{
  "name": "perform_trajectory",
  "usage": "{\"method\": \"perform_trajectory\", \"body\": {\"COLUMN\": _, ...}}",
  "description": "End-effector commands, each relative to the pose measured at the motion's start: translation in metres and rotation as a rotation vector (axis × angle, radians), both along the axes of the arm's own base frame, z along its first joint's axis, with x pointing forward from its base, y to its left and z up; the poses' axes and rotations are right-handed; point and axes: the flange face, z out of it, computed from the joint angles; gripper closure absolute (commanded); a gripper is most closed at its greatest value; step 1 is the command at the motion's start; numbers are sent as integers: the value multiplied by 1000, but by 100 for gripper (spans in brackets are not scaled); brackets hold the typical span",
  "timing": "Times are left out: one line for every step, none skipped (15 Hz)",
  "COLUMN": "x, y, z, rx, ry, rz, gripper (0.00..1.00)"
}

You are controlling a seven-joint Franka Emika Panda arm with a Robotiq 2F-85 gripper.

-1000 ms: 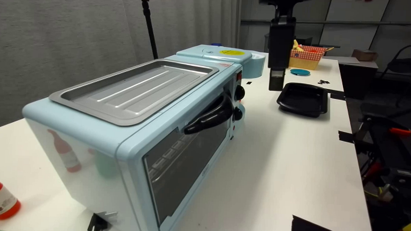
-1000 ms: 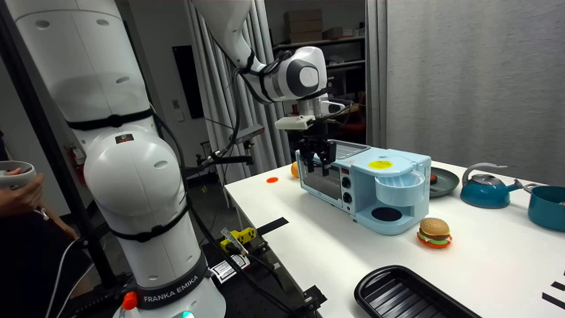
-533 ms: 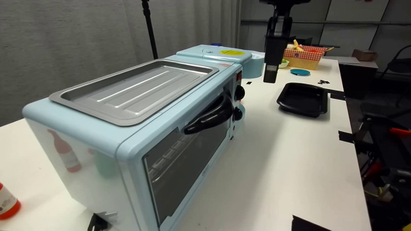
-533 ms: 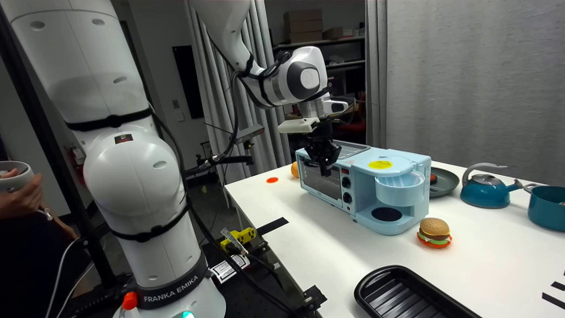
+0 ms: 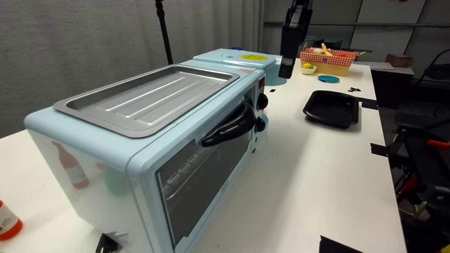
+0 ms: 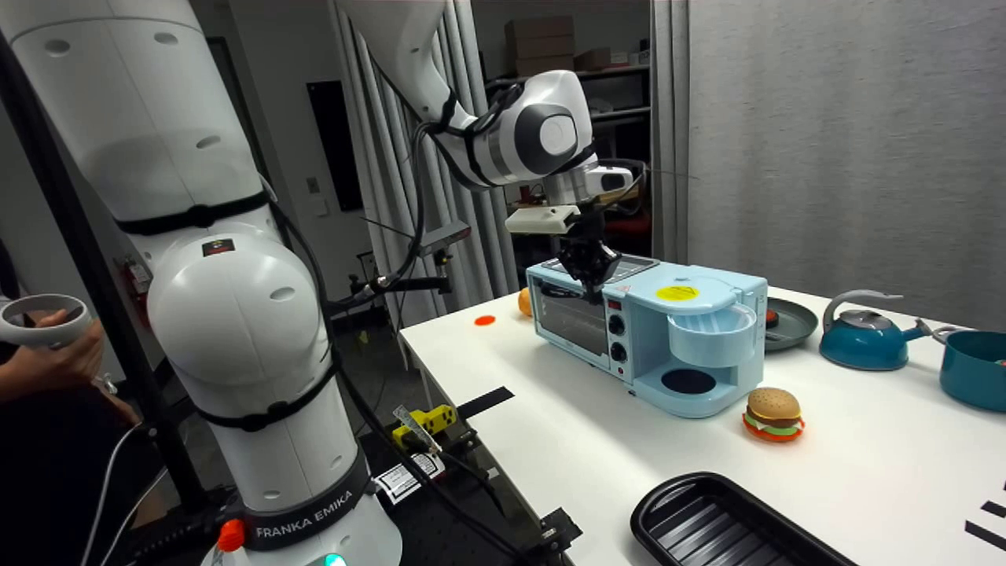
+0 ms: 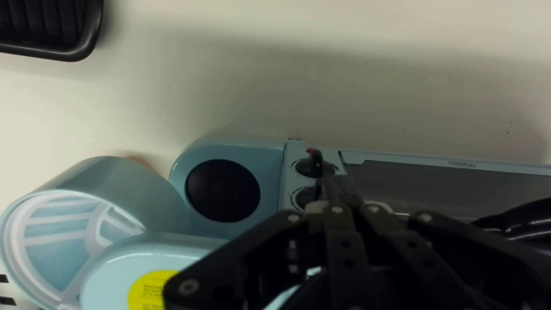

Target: Press the red button on the breakfast maker

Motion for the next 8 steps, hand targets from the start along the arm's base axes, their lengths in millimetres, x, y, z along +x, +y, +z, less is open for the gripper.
{"method": "perform_trajectory", "body": {"x": 3, "y": -6, "z": -1, "rx": 12, "ry": -20, "rz": 2, "gripper": 100}}
{"method": "perform_trajectory", "body": {"x": 4, "y": -6, "z": -2, "rx": 11, "ry": -14, "rz": 1, "gripper": 100}}
{"method": "perform_trajectory", "body": {"x": 4, "y": -6, "z": -4, "rx": 11, "ry": -9, "rz": 0, "gripper": 100}}
{"method": "perform_trajectory", "body": {"x": 5, "y": -6, "z": -7, "rx": 11, "ry": -1, "rz": 0, "gripper": 100}}
{"method": "perform_trajectory", "body": {"x": 6, "y": -6, "z": -10, "rx": 11, "ry": 4, "rz": 1, "gripper": 100}}
{"method": "perform_trajectory", "body": {"x": 7, "y": -6, "z": -12, "rx": 10, "ry": 9, "rz": 0, "gripper": 100}}
{"method": "perform_trajectory", "body": {"x": 8, "y": -5, "z": -14, "rx": 8, "ry": 11, "rz": 1, "gripper": 100}}
{"method": "perform_trajectory", "body": {"x": 9, "y": -5, "z": -14, "rx": 6, "ry": 12, "rz": 0, "gripper": 100}}
